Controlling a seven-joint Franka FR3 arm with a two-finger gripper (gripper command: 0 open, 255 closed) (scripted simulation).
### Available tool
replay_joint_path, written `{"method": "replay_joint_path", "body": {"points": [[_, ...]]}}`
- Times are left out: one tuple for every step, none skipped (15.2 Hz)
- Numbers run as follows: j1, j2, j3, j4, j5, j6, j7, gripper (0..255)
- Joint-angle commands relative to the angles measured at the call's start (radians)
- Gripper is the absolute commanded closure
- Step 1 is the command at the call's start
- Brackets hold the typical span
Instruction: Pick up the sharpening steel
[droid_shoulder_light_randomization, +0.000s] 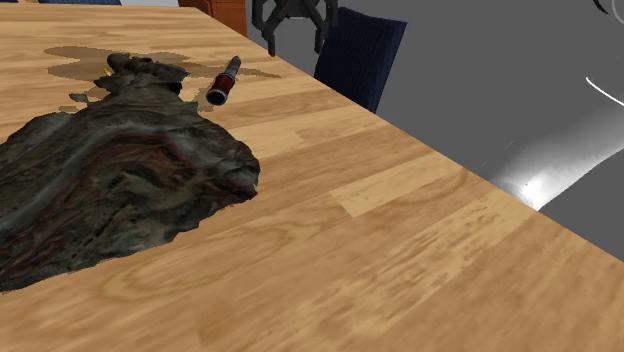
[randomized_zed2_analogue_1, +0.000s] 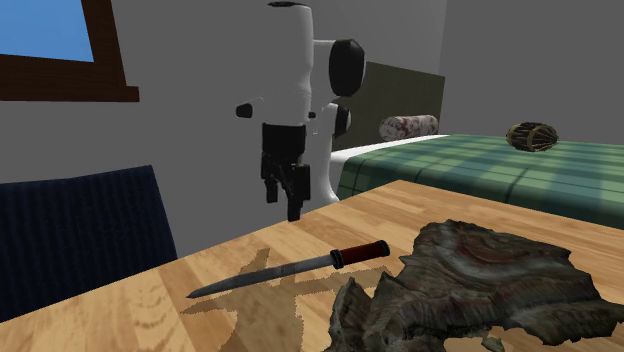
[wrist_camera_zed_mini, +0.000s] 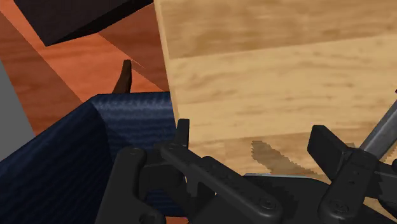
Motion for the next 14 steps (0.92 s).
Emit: {"method": "replay_joint_path", "body": {"points": [[0.0, 0.084, 0.043, 0.09, -0.015, -0.028, 0.105, 0], [0.003, 0.135, 0.064, 0.143, -0.028, -0.044, 0.156, 0], [0.009, 0.188, 0.084, 0.2, -0.045, -0.061, 0.208, 0], [0.018, 0.244, 0.102, 0.26, -0.064, -0.08, 0.261, 0], [0.032, 0.303, 0.118, 0.325, -0.086, -0.102, 0.313, 0], [0.05, 0.364, 0.132, 0.395, -0.111, -0.126, 0.364, 0], [0.073, 0.429, 0.143, 0.472, -0.138, -0.154, 0.414, 0], [0.102, 0.497, 0.15, 0.557, -0.167, -0.186, 0.462, 0], [0.133, 0.559, 0.153, 0.639, -0.193, -0.218, 0.501, 0], [0.13, 0.546, 0.147, 0.609, -0.185, -0.198, 0.497, 0], [0.124, 0.536, 0.145, 0.58, -0.178, -0.179, 0.495, 0], [0.117, 0.525, 0.144, 0.552, -0.173, -0.16, 0.492, 0], [0.112, 0.516, 0.144, 0.526, -0.167, -0.142, 0.49, 0], [0.107, 0.508, 0.143, 0.5, -0.163, -0.124, 0.488, 0]]}}
